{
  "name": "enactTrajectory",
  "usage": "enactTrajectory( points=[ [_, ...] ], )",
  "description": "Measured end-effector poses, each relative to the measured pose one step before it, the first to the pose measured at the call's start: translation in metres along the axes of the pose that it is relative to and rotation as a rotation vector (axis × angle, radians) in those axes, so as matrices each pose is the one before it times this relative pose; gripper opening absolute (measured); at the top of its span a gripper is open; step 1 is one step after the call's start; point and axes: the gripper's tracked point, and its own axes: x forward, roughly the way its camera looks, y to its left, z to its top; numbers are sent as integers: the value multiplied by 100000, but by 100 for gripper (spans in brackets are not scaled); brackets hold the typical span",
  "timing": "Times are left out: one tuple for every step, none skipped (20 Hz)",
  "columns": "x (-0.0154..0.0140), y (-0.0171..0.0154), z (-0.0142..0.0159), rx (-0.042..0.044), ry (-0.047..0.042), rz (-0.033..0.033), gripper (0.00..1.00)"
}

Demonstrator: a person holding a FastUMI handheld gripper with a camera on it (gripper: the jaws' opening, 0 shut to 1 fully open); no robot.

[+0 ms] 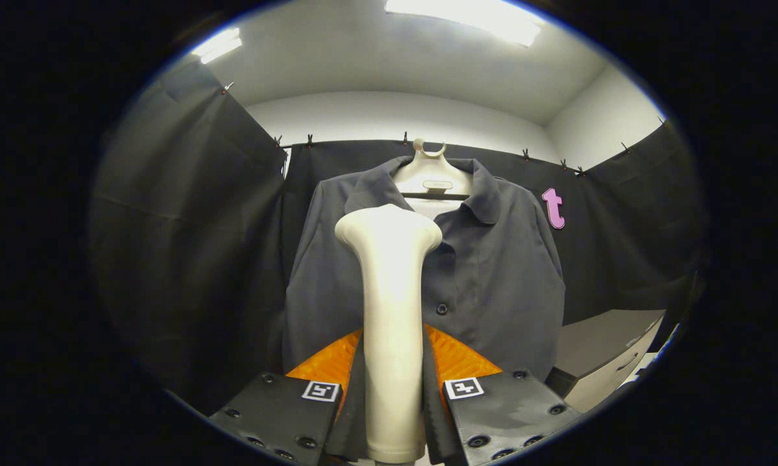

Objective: Iron the clothes twice with a garment steamer, once on the left side and once on the right side.

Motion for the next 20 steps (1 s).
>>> enactTrajectory(
  points=[
    [542, 58, -204, -263, -311, -219, 45],
    [145, -64, -238, -259, 326, -208, 45],
    [144, -31, -190, -526, 158, 42, 45],
    [135, -66, 6, -423, -5, -144, 45],
    [133, -9, -137, -452, 165, -408, 45],
    [50, -2, -146, -420, 411, -47, 45],
    [1, 43, -245, -225, 478, 232, 45],
    [-209, 79, -229, -86, 392, 44, 45],
    [-188, -37, -235, -174, 267, -332, 45],
    [-13, -59, -135, -327, 217, -393, 45],
    [-112, -61, -84, -295, 257, -146, 45],
    [-17, 25, -81, 48, 230, -96, 45],
    [-117, -28, -94, 117, 264, -241, 45],
    [28, -120, -53, -32, 225, -360, 45],
    [-136, -74, -119, -78, 167, -301, 45],
    [-85, 30, -90, -47, 167, -311, 45],
    [-221, -1, -72, -82, 87, -277, 45],
    [-163, -29, -204, -184, 189, -230, 45],
    [-118, -5, -194, -436, 410, 0, 45],
    [-175, 1, -143, -325, 544, 58, 45]
  ],
)
